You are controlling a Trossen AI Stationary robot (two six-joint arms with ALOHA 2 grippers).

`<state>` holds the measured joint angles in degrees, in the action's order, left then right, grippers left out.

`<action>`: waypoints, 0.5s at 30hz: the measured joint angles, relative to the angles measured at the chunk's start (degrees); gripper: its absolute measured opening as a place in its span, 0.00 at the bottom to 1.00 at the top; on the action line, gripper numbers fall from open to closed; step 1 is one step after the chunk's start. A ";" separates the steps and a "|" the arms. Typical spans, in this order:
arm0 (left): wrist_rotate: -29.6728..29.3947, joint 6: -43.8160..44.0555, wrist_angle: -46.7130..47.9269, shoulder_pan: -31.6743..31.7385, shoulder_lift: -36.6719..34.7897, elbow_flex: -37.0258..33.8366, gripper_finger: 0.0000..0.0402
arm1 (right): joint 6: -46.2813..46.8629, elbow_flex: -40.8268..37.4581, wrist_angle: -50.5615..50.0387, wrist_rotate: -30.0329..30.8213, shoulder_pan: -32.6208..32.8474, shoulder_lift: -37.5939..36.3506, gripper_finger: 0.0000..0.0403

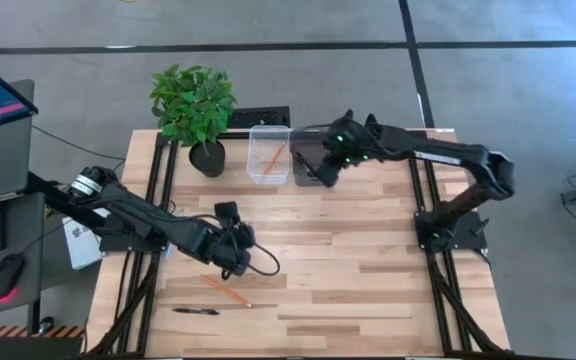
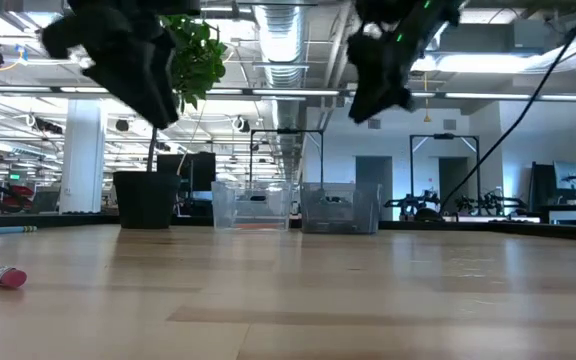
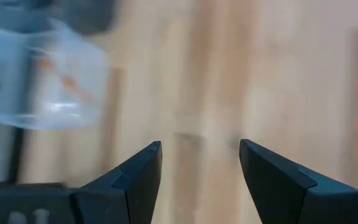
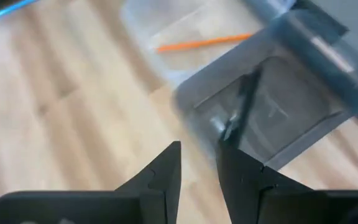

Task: Sort pens & pencils
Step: Put the orange pencil into the transparent bin

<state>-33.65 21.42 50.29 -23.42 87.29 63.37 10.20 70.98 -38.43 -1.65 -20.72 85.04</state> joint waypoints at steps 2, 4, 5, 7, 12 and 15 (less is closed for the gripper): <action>4.23 -1.07 -0.15 0.00 0.00 0.00 0.52 | 0.45 -0.02 -3.14 -0.02 3.34 -2.35 0.31; 6.89 -0.97 -0.16 0.00 0.00 0.00 0.52 | 2.31 -0.02 -5.33 0.00 7.00 -4.14 0.31; 7.56 -0.79 -0.24 0.00 0.00 0.00 0.52 | 3.35 -0.02 -5.88 0.00 8.85 -4.76 0.31; 8.22 0.85 -0.12 0.00 0.00 0.00 0.52 | 4.63 -0.02 -6.50 0.04 12.59 -5.34 0.31; 13.21 4.79 2.17 0.00 0.00 0.00 0.52 | 4.81 -0.02 -4.64 0.15 22.22 -4.10 0.31; 15.99 7.64 4.54 -0.13 0.00 0.00 0.52 | 5.15 -0.13 -2.92 1.54 27.10 -1.90 0.31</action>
<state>-17.67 29.06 54.82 -23.55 87.29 63.37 15.35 70.85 -41.34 -0.11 6.39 83.14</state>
